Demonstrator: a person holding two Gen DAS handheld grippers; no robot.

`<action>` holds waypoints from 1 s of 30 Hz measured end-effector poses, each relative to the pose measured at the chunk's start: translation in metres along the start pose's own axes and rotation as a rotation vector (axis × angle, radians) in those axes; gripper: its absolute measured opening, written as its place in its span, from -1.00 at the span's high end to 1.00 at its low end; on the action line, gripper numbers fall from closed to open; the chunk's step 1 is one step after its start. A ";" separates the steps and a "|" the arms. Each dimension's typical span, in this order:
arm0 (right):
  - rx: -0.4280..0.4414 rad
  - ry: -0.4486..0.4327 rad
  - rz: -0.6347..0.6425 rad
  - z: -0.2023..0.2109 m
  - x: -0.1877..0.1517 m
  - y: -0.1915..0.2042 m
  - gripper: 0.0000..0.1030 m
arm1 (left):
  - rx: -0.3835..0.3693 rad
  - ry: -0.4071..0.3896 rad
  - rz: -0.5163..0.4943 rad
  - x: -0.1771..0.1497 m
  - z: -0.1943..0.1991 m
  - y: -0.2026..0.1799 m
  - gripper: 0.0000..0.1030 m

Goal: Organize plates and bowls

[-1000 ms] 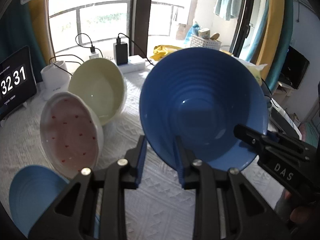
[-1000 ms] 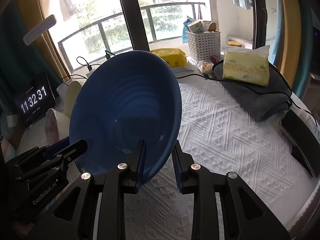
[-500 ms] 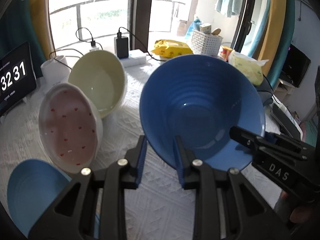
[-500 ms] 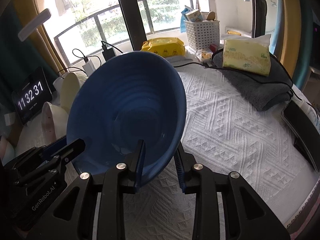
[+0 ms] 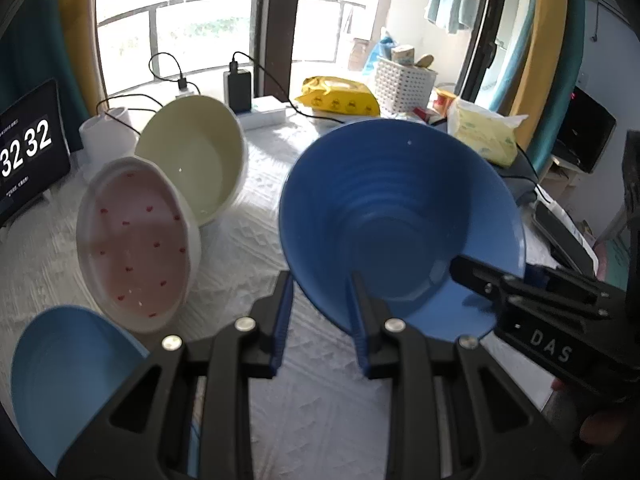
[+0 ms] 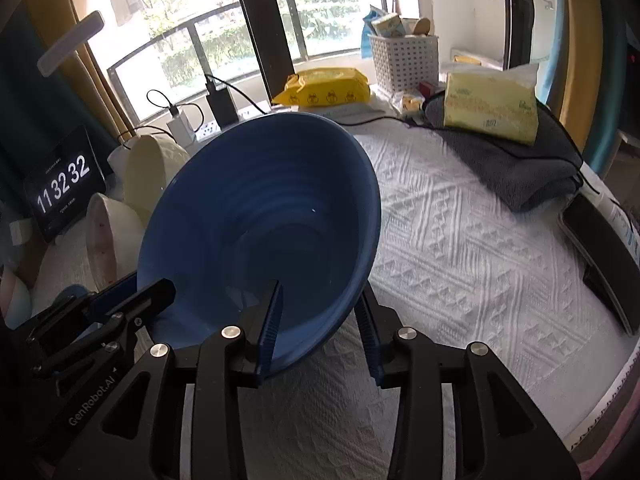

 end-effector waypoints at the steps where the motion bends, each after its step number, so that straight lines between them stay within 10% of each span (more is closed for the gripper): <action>1: -0.001 0.002 0.000 -0.001 -0.001 0.000 0.22 | -0.001 -0.001 0.001 0.000 0.001 -0.001 0.46; 30: -0.016 -0.049 0.002 0.013 0.012 -0.008 -0.04 | 0.004 -0.043 0.010 0.009 0.014 0.003 0.41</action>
Point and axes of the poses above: each gripper's, at about its wrist camera, not at the fingertips, and z roughly against the way its jaws point, y to its left, x to its top, the point moved 6 cm from there along -z, roughly the way its jaws point, and after that the axes turned 6 degrees about y, right-handed, at the moved point
